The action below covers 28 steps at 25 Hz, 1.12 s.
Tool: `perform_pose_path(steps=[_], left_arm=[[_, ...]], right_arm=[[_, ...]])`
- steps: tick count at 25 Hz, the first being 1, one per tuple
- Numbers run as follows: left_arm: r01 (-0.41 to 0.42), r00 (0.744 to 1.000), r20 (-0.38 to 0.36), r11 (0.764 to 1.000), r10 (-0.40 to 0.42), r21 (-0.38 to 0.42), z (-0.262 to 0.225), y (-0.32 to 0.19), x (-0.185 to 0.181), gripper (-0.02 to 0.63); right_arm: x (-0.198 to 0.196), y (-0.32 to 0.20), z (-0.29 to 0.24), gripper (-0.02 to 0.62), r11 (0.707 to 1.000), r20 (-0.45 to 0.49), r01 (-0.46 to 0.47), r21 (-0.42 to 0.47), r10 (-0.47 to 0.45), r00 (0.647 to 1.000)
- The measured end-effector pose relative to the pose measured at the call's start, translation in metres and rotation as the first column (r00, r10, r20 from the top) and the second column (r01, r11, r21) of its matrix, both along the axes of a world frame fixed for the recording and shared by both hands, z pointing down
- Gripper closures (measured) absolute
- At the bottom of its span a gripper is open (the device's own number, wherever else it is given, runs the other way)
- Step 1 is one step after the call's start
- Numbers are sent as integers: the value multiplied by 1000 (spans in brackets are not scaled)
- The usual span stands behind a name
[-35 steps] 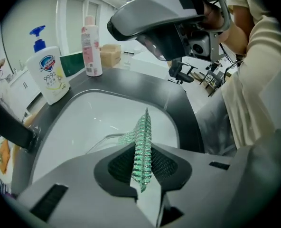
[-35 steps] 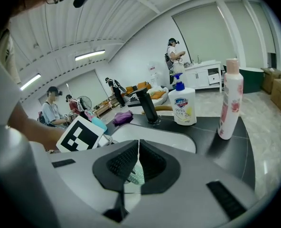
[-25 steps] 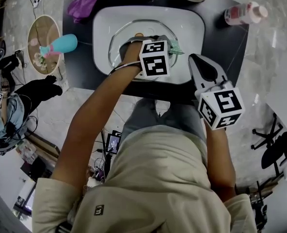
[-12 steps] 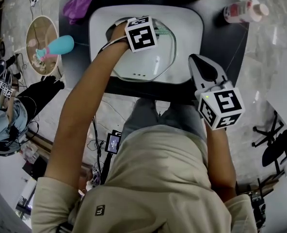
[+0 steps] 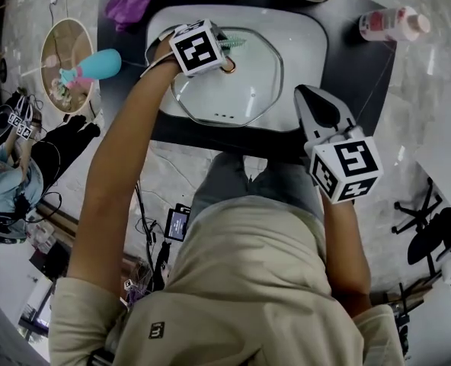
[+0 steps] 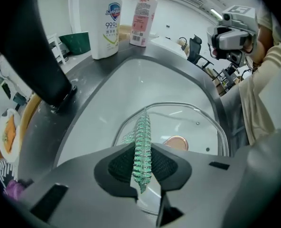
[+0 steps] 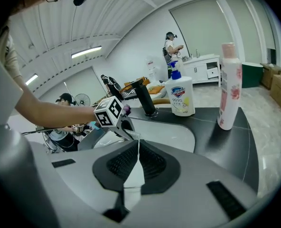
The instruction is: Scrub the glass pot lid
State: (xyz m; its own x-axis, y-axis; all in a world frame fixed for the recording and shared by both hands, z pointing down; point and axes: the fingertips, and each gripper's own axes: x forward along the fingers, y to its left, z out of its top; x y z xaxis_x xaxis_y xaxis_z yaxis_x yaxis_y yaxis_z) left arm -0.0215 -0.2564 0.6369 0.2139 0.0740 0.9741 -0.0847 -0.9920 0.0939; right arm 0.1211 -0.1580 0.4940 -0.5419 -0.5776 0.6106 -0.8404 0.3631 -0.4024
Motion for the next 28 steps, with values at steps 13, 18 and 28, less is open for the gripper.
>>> perform_pose_path(steps=[13, 18, 28], left_arm=[[37, 999, 6, 999, -37, -28, -9, 22, -55, 523], [61, 998, 19, 997, -60, -50, -10, 35, -81, 523], [98, 992, -63, 981, -110, -169, -26, 89, -87, 522]], right_arm=[[-44, -3, -8, 569, 999, 0, 53, 10, -53, 999], [-58, -3, -9, 569, 998, 2, 69, 12, -69, 998], [-77, -4, -13, 569, 996, 3, 88, 18, -88, 996]])
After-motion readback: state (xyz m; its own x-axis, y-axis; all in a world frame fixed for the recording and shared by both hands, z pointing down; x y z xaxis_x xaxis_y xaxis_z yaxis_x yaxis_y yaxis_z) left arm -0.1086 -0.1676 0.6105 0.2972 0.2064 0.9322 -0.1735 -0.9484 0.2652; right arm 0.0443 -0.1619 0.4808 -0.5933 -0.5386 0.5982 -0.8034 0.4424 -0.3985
